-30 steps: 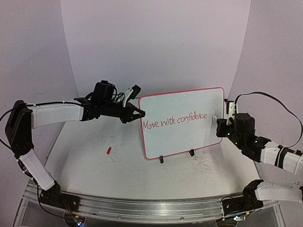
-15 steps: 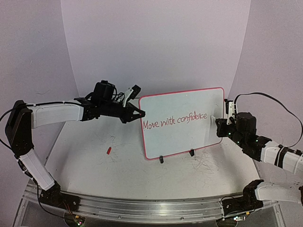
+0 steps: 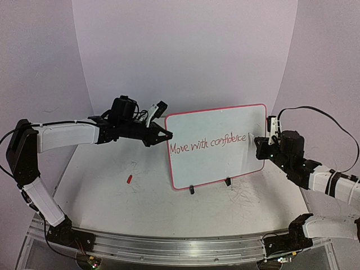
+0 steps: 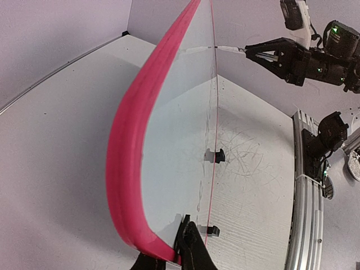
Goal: Write a sentence on the whiteboard
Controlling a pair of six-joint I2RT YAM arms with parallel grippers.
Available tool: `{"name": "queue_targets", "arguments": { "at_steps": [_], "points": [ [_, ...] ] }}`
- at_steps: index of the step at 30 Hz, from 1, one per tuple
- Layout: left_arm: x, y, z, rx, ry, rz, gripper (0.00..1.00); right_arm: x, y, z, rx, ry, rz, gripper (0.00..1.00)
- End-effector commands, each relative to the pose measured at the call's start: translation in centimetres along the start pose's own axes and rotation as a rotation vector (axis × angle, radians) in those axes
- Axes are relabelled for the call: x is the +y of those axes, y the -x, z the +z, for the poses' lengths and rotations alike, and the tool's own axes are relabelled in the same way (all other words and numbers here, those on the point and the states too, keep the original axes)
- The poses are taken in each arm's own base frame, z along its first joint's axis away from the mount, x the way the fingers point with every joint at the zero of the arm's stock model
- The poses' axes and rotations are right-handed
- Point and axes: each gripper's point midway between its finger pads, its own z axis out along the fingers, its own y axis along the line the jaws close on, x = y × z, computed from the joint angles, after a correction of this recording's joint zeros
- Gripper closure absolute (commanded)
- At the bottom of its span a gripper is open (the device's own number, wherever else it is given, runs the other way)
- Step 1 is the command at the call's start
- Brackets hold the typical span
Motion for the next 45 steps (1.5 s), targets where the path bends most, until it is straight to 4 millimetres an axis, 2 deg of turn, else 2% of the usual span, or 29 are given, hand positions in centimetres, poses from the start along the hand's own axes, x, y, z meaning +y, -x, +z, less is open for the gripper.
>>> {"name": "queue_targets", "arguments": {
  "at_steps": [1,15,26,45],
  "points": [
    [3.3,-3.1,0.2,0.118,0.162,0.079,1.00,-0.1,2.8,0.3,-0.073,-0.022,0.017,1.00],
    [3.3,-3.3,0.3,0.122,0.163,0.081,1.00,-0.4,1.1,1.1,-0.016,-0.039,0.023,1.00],
    [3.3,-3.3,0.3,0.123,0.164,0.083,1.00,-0.5,-1.1,0.7,0.044,-0.034,0.030,1.00],
    [3.2,-3.4,0.4,0.126,0.164,0.085,1.00,-0.5,-2.5,0.6,0.081,-0.023,0.043,1.00]
  ]
}}
